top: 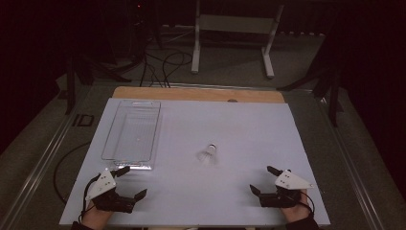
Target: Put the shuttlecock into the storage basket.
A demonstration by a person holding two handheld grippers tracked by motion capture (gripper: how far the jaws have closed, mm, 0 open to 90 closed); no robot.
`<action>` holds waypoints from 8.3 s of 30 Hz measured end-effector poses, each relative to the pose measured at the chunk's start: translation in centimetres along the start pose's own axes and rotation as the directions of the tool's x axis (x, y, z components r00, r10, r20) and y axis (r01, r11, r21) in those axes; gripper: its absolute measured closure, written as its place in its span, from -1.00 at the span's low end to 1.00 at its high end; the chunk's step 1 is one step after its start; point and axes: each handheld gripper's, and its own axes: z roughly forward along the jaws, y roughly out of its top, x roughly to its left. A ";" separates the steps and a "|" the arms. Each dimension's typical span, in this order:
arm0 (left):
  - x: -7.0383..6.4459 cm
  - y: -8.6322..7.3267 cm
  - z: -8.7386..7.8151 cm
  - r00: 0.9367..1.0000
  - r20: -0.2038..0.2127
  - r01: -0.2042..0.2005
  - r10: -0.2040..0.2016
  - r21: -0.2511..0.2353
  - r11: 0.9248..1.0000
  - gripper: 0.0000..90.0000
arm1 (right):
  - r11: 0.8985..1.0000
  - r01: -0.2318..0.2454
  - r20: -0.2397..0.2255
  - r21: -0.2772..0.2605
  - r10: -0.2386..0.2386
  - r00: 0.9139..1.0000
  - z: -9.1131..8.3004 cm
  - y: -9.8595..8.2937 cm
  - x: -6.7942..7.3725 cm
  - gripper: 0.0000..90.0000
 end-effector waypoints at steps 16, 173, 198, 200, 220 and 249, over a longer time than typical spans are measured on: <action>-0.3 0.9 0.0 1.000 0.020 -0.018 0.018 0.014 1.000 -0.99 | 1.000 0.010 0.009 -0.025 -0.010 1.000 -0.3 0.2 0.3 -0.80; -4.9 14.8 14.6 0.955 0.274 -0.286 0.114 0.747 0.601 -0.99 | 1.000 0.005 -0.005 -0.008 -0.005 1.000 -0.3 0.4 0.4 -0.78; -3.8 15.4 19.6 0.971 0.236 -0.217 0.045 0.776 0.592 -0.98 | 1.000 -0.001 -0.006 -0.004 0.000 1.000 -0.3 0.3 0.4 -0.78; -3.7 15.3 20.1 0.974 0.225 -0.199 0.031 0.780 0.594 -0.98 | 1.000 -0.001 -0.005 -0.005 0.001 1.000 -0.3 0.3 0.4 -0.78; -3.9 15.2 22.3 0.994 0.092 -0.036 -0.050 0.748 0.663 -0.92 | 1.000 0.003 -0.007 -0.002 -0.003 1.000 -0.3 0.2 0.4 -0.78; -3.8 13.0 25.2 0.996 0.034 0.033 -0.083 0.718 0.695 0.34 | 1.000 0.004 -0.008 0.002 -0.004 1.000 -0.3 0.2 0.3 -0.78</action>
